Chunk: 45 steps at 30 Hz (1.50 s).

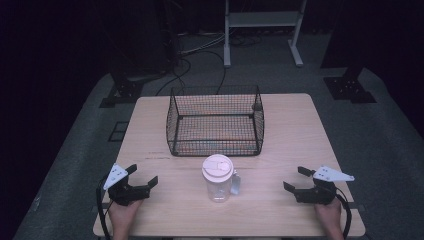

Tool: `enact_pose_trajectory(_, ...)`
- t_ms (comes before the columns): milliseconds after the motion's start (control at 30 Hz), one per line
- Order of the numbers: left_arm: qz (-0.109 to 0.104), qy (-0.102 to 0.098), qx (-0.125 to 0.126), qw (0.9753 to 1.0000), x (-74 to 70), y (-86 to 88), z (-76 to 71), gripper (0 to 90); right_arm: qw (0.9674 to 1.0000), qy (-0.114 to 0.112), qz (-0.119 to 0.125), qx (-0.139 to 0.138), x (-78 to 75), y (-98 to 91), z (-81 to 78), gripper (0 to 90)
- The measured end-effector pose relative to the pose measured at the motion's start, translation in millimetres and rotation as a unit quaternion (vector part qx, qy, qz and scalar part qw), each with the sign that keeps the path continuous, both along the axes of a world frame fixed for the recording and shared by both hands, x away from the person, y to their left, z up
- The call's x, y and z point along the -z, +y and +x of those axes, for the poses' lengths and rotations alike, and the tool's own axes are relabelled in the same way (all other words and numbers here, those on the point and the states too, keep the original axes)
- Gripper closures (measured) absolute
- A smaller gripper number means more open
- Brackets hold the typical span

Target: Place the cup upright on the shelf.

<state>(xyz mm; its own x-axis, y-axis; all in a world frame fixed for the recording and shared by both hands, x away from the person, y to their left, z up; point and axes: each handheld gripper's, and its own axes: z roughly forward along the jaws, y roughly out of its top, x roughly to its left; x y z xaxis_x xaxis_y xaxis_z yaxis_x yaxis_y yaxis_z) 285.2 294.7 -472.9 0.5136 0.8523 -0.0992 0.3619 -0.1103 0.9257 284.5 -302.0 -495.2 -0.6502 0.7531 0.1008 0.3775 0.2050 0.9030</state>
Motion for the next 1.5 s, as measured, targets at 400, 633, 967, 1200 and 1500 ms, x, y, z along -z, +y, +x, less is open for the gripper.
enact_pose_trajectory(400, -0.007, -0.018, 0.011, 0.9998, -4.5, -6.4, -3.6, 0.0, 1.0000, 0.000, 0.002, -0.003, -0.2, 0.1, 0.3, 12.8)
enact_pose_trajectory(633, -0.004, -0.031, 0.029, 0.9991, -15.6, -16.1, -2.9, 0.0, 1.0000, 0.001, 0.002, -0.002, 0.0, 0.1, 0.5, 12.8)
enact_pose_trajectory(967, 0.004, -0.047, 0.067, 0.9966, -29.3, -28.7, -3.7, 0.0, 1.0000, 0.001, 0.000, 0.000, 0.0, 0.6, 0.3, 12.8)
enact_pose_trajectory(1200, -0.003, -0.060, 0.092, 0.9939, -42.8, -31.1, -5.9, 0.0, 1.0000, 0.001, 0.000, 0.000, 0.0, 0.6, 0.3, 12.9)
enact_pose_trajectory(1500, -0.003, -0.057, 0.124, 0.9906, -53.1, -41.5, -5.6, 0.0, 1.0000, 0.000, -0.003, -0.002, -0.1, 1.2, 0.0, 12.8)
